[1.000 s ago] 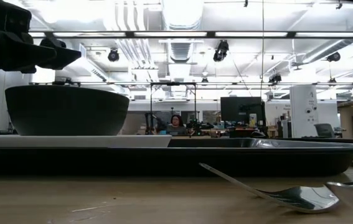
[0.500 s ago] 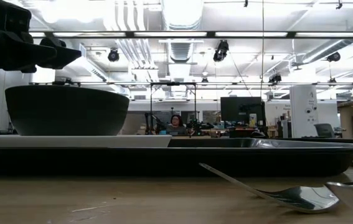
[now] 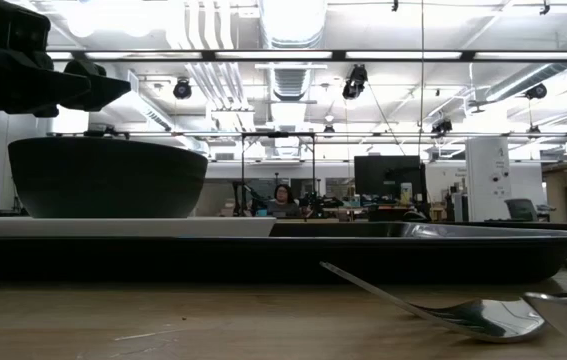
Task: Set up tray
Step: Put the gray napkin on the right side of the white plate on the black tray
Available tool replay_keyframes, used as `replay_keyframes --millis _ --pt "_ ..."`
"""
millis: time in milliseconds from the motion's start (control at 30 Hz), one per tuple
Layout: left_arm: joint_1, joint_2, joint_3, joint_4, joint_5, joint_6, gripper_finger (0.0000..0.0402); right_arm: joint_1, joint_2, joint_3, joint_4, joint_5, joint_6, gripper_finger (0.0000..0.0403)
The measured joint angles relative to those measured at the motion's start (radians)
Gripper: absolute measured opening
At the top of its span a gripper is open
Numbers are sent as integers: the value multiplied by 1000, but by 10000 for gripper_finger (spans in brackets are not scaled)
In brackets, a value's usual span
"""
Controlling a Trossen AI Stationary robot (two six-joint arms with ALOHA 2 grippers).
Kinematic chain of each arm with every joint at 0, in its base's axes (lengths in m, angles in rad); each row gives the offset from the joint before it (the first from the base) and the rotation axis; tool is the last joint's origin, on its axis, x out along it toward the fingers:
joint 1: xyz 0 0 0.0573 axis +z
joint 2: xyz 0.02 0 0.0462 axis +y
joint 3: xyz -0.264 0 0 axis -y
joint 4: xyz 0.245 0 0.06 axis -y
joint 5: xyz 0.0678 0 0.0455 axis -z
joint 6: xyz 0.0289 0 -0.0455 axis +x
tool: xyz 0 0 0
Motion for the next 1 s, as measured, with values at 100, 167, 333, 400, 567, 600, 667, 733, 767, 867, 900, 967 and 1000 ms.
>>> replay_keyframes --millis 100,167,333,400,567,600,667,733,767,867,900,967,1000 --pt "0 0 0 0 0 0 280 21 0 -20 4 2 21 228" --pt "0 0 0 0 0 0 280 31 0 -36 6 3 29 232" --pt "0 0 0 0 0 0 280 50 0 -94 7 3 63 237" --pt "0 0 0 0 0 0 280 55 0 -116 10 2 81 239" --pt "0 0 0 0 0 0 280 59 0 -168 24 3 119 239" --pt "0 0 0 0 0 -1 280 58 0 -179 36 3 118 237" --pt "0 0 0 0 0 -3 280 57 -3 -201 70 -4 107 235" --pt "0 0 0 0 0 -3 280 56 -7 -223 93 -25 102 233" --pt "0 0 0 -1 0 -3 280 54 -9 -232 95 -35 119 232" --pt "0 0 0 -1 0 -3 280 56 -9 -252 99 -46 197 225" --pt "0 0 0 -1 0 -3 280 56 -9 -255 91 -50 200 222" --pt "0 0 0 -1 0 -3 280 55 -8 -256 81 -66 200 215" --pt "0 0 0 -1 0 -3 280 54 -8 -257 78 -73 202 210"
